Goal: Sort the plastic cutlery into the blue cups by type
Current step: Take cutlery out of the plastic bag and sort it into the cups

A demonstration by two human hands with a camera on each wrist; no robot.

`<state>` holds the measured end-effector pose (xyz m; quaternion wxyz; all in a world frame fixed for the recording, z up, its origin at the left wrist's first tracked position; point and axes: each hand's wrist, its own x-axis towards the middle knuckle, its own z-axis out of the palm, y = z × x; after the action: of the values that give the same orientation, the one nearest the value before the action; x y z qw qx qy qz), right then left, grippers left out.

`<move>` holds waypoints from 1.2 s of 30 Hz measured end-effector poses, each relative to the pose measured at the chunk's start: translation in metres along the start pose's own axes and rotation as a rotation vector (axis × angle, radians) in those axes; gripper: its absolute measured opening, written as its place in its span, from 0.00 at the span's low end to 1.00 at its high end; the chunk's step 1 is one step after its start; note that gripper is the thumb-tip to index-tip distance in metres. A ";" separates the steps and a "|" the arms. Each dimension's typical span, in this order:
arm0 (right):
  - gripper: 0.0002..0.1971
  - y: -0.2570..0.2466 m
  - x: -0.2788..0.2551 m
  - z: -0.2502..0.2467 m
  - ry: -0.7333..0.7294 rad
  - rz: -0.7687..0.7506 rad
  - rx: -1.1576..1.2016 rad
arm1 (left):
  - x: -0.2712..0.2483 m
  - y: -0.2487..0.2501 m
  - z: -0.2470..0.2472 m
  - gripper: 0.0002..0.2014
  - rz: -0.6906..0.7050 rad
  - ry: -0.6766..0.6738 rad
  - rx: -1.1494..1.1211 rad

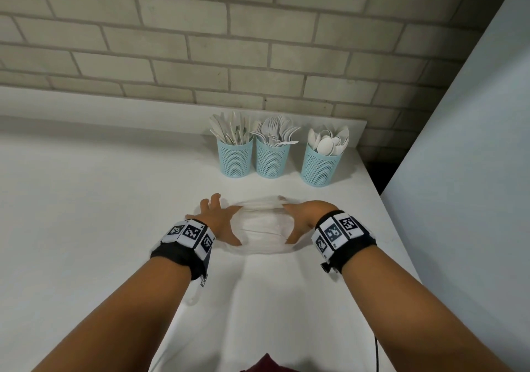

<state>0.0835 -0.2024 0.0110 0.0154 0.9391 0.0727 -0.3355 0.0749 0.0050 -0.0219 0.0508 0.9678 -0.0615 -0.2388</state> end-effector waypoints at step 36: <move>0.18 0.005 0.006 0.009 0.327 -0.107 0.029 | 0.041 0.067 0.005 0.21 0.237 0.226 -0.075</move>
<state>0.0826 -0.2070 -0.0001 -0.0279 0.9761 0.1194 -0.1796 0.1022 -0.0675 -0.0364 0.1212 0.9718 -0.1604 -0.1231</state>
